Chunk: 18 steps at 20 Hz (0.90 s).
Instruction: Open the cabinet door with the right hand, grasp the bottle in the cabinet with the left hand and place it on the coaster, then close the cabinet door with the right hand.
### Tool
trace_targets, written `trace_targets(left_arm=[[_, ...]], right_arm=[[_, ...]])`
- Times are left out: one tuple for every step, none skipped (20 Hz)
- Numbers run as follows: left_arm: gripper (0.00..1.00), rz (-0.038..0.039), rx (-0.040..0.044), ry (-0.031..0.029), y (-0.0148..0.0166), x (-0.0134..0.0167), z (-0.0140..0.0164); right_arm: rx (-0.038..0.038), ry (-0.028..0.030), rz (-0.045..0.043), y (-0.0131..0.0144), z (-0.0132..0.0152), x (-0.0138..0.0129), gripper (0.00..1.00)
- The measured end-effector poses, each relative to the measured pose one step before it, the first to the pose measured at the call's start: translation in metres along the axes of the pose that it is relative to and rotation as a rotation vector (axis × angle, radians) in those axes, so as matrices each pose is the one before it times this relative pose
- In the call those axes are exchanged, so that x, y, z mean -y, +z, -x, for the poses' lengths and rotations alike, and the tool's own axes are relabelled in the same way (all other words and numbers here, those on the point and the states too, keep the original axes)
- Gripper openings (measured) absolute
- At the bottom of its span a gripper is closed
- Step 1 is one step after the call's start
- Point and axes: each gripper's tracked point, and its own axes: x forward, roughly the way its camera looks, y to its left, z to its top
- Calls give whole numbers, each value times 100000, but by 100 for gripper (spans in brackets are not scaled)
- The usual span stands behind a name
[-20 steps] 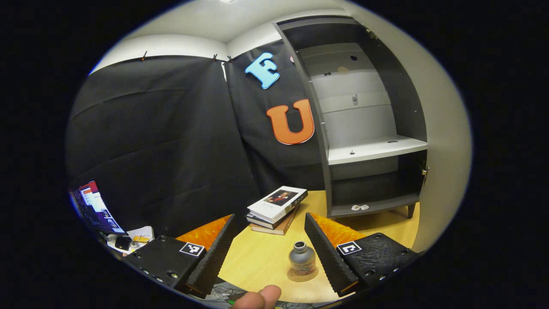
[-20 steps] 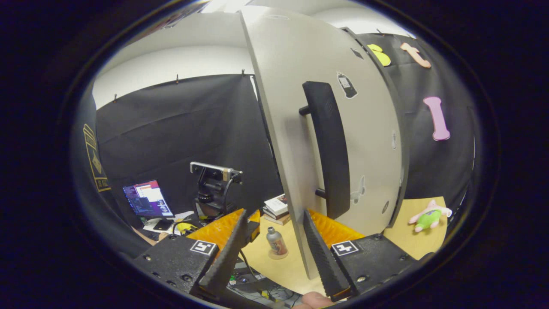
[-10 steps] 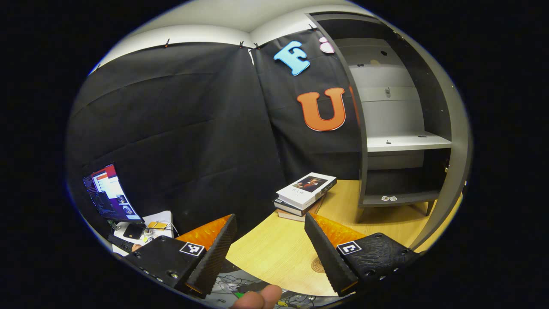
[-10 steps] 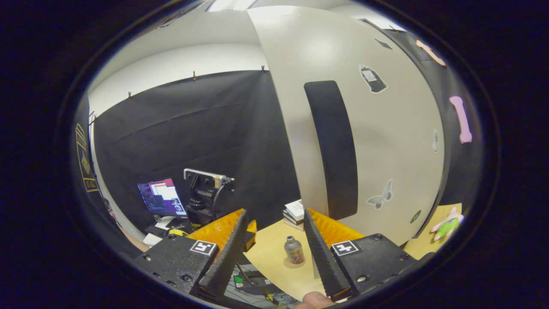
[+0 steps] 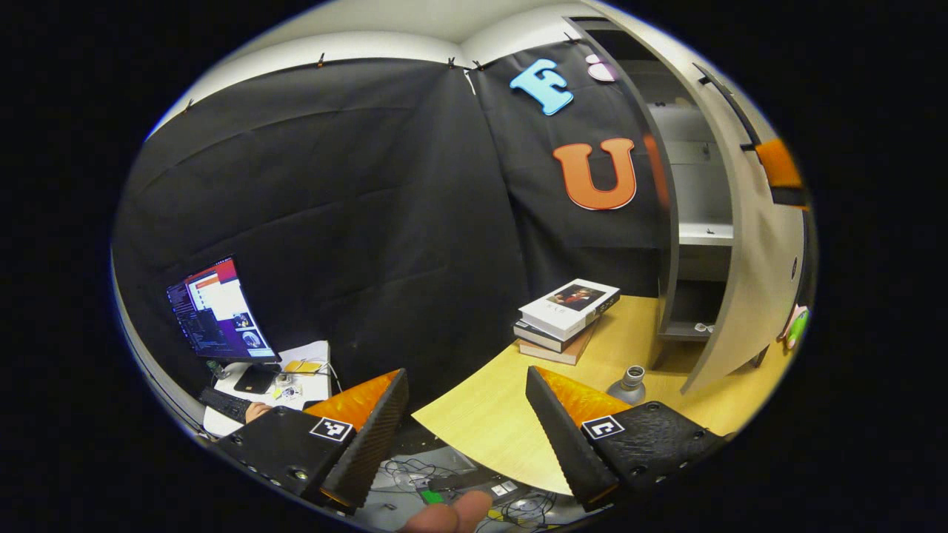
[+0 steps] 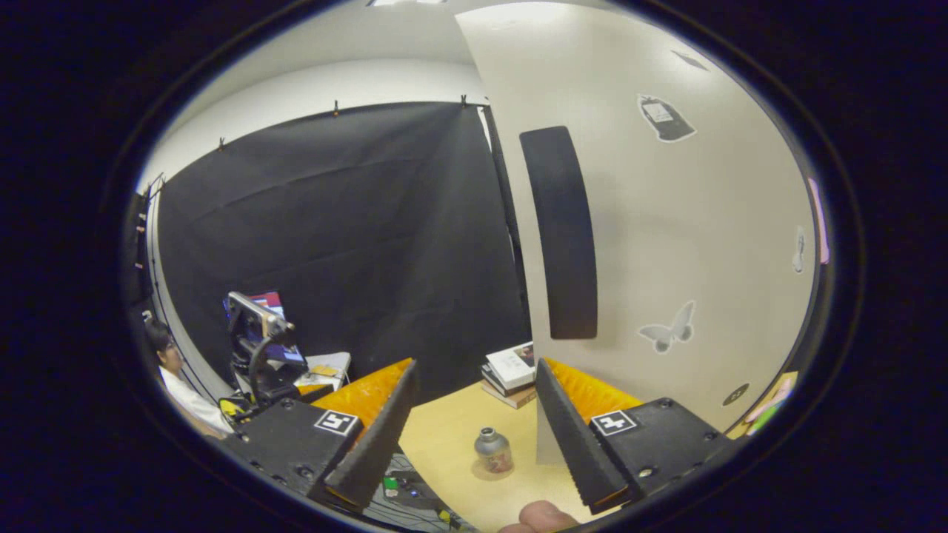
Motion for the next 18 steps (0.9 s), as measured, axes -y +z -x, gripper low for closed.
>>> trace_targets(left_arm=[[96,114,483,1001,232,-156,69],[96,-130,1276,459,474,91,205],[96,-386,1771,90,559,339,253],[96,-823,2154,-196,725,558,109],[96,-733,1925,-1163,699,719,185],[96,-937,1656,-1427,644,1178,-25],[96,-1374,1485,-1938,539,1134,-41],[96,-1146,1495,-2961,738,1479,188],[96,-919,2051,-3197,1011,1499,192],[96,-842,2241,-3555,995,1852,185],[96,-655,1875,-4376,1088,2029,-9],[100,-293,1978,-4475,1188,2179,-44],[96,309,2292,-4699,1246,1941,-163],[96,794,1724,-5053,1131,1907,-397],[96,491,1259,-5461,1119,2146,-523],[96,417,1222,-6470,1012,1896,-521],[96,1038,1761,-6725,1025,1864,102],[96,2031,-130,-7281,663,1913,-611]], right_arm=[[-484,41,349,24,-210,286,99],[91,-619,555,152,-157,621,99],[-265,-970,514,-180,-316,720,99],[-365,-1232,22,-136,58,678,99],[-322,-1294,-417,-310,133,540,99],[-98,-1661,-902,-116,205,854,99],[236,-1938,-1077,5,164,976,99],[1013,-2392,-1080,399,251,1167,99],[1485,-3114,-774,250,100,1510,99],[1688,-4289,-383,380,472,1712,99],[1496,-4905,-310,128,568,2126,99],[1639,-5544,-524,182,631,1923,99],[1581,-5444,-1274,12,799,1564,99],[1061,-5839,-1580,39,411,1644,99],[-2073,-7649,149,-627,248,1965,99],[-4239,-7563,1139,-1021,229,1875,99],[-3911,-8789,220,-761,-143,1879,99],[-2032,-8456,-2478,-367,78,1864,99]])
